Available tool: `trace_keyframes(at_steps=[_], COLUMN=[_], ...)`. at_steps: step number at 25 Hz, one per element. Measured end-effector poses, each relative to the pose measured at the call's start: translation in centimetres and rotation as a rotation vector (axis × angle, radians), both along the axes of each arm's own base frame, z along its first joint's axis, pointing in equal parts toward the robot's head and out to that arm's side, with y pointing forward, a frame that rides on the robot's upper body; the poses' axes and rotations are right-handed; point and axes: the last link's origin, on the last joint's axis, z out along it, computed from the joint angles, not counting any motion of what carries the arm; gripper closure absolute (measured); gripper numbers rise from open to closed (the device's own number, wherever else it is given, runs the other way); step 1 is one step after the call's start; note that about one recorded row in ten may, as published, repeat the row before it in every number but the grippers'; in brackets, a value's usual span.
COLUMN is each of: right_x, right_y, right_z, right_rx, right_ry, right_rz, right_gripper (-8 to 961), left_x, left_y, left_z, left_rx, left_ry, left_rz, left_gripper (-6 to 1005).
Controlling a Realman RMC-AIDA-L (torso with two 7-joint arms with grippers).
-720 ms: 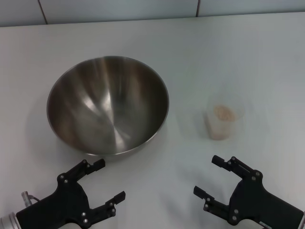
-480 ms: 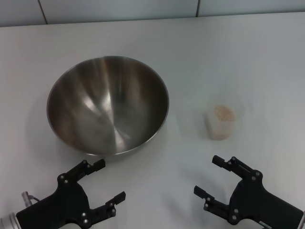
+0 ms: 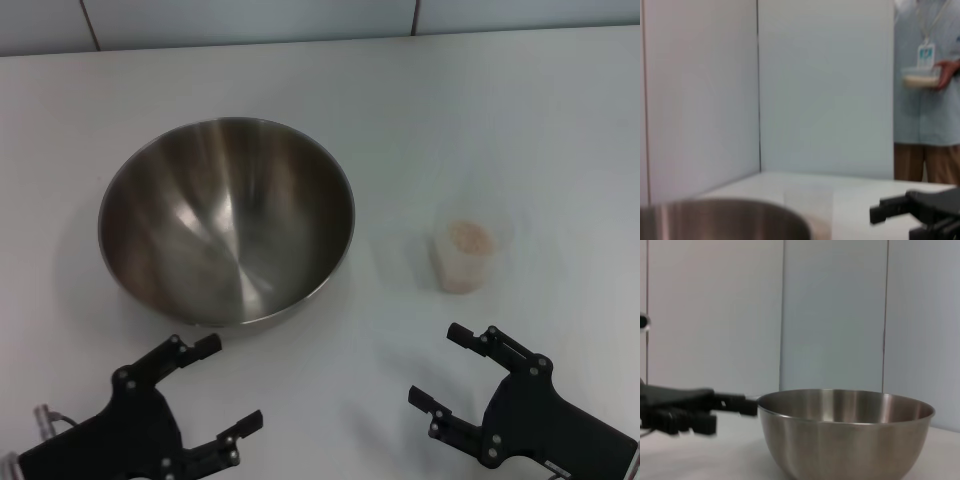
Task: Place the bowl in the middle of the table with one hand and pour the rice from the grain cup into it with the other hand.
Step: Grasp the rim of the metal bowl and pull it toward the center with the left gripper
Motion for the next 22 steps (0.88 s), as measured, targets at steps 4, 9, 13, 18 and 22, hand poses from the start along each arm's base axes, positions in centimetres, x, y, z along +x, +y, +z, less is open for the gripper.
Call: trace_keyframes(at_steps=[4, 9, 13, 18, 22], right_x=[0.0, 0.0, 0.0, -0.1, -0.2], right_y=[0.0, 0.0, 0.0, 0.0, 0.1], right_z=[0.0, 0.0, 0.0, 0.1, 0.1], right_rx=[0.000, 0.000, 0.000, 0.004, 0.006], right_ry=[0.000, 0.000, 0.000, 0.006, 0.008], right_rz=[0.000, 0.000, 0.000, 0.004, 0.007], right_gripper=[183, 184, 184, 184, 184], left_x=[0.3, -0.2, -0.4, 2.0, 4.2], left_y=[-0.4, 2.5, 7.5, 12.4, 15.3], left_z=[2.5, 6.7, 11.1, 14.4, 14.7], left_rx=[0.047, 0.163, 0.183, 0.084, -0.007], left_ry=[-0.081, -0.149, -0.102, 0.073, 0.267], left_rz=[-0.032, 0.060, 0.240, 0.392, 0.465], left_gripper=[181, 187, 192, 198, 203])
